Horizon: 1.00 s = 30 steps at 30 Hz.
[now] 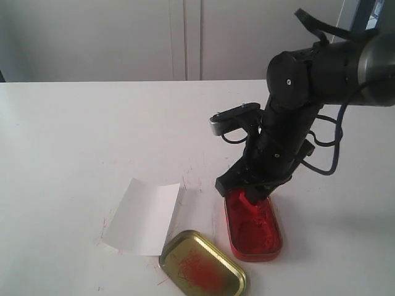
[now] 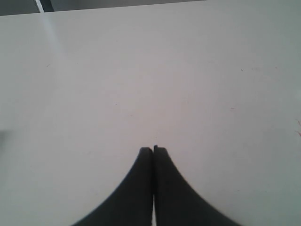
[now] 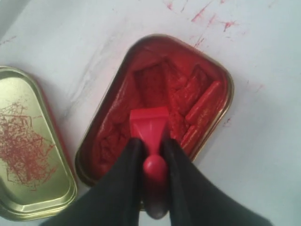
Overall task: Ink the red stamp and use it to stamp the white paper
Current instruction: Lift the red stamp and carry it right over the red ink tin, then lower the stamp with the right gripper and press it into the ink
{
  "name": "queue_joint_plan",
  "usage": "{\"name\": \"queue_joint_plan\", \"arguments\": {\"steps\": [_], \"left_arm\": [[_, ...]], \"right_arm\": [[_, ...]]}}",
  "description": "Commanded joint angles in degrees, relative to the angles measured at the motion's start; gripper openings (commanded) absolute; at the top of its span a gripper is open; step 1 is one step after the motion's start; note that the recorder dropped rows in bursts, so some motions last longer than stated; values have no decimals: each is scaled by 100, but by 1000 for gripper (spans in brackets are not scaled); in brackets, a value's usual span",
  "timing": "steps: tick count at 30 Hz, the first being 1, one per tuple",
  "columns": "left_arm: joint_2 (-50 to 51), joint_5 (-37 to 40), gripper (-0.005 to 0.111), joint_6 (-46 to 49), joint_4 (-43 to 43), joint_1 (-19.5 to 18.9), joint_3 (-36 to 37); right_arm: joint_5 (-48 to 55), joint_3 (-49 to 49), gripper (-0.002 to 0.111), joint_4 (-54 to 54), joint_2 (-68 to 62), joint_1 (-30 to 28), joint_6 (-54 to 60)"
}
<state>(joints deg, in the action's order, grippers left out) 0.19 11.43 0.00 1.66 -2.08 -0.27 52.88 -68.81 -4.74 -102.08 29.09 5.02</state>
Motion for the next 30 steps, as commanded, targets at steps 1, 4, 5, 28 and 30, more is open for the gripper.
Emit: {"name": "queue_joint_plan", "arguments": {"steps": [1,4,5,28,30], "left_arm": [[-19,14,0,0,7,-6,27],[-19,14,0,0,7,-6,27],[-19,14,0,0,7,-6,27],[-19,14,0,0,7,-6,27],[-19,14,0,0,7,-6,27]], "right_arm": [[-132,28,0,29,56,-61,-241],[-166,28,0,29,31,-61,-299],[-203,28,0,29,0,-61,-360],[67,220,0,-122,-170,-49,-591],[40,424,0,-130,-77,-49,-620]]}}
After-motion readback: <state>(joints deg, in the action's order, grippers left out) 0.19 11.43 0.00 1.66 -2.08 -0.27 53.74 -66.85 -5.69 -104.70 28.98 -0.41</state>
